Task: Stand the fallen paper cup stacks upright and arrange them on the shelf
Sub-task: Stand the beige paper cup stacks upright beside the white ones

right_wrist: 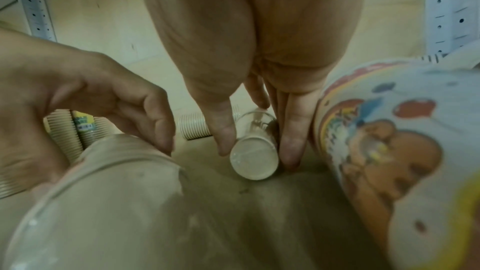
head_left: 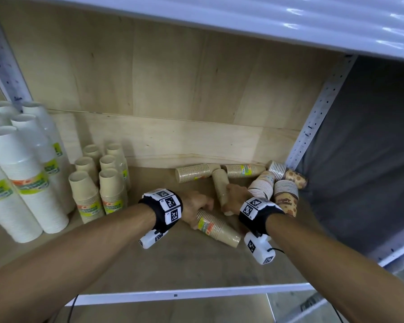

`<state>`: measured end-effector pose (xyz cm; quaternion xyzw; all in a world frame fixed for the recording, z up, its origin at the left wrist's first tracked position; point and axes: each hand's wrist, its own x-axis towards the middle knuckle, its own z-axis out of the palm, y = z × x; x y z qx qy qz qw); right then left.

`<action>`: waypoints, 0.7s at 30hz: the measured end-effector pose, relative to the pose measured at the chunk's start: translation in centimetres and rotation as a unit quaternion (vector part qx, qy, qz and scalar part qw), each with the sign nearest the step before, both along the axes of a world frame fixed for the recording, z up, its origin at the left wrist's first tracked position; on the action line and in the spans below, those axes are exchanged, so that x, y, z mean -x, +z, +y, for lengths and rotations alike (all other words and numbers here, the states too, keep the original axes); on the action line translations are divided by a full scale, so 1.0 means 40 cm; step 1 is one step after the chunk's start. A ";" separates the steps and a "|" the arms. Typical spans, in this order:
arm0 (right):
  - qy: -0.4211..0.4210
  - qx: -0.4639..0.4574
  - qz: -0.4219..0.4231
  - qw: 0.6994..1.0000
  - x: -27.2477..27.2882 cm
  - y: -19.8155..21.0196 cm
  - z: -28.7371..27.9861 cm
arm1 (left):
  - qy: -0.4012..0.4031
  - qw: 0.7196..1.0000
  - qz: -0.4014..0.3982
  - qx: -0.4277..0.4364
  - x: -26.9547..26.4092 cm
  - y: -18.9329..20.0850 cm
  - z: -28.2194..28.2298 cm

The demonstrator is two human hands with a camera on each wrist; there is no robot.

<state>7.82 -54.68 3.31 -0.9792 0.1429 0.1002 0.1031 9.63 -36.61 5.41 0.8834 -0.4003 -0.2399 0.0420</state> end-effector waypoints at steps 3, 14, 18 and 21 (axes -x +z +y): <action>-0.002 -0.008 0.001 1.000 -0.003 0.002 0.001 | -0.018 1.000 -0.013 -0.006 0.001 0.001 -0.004; -0.028 -0.025 0.005 0.999 0.008 0.047 -0.002 | 0.023 0.999 -0.028 -0.007 0.000 0.018 0.036; -0.025 -0.045 -0.024 0.998 0.002 0.085 0.007 | 0.051 0.997 -0.049 -0.001 -0.002 0.034 0.058; -0.044 -0.023 -0.052 0.997 -0.007 0.112 0.004 | 0.072 0.996 -0.052 0.007 -0.009 0.045 0.080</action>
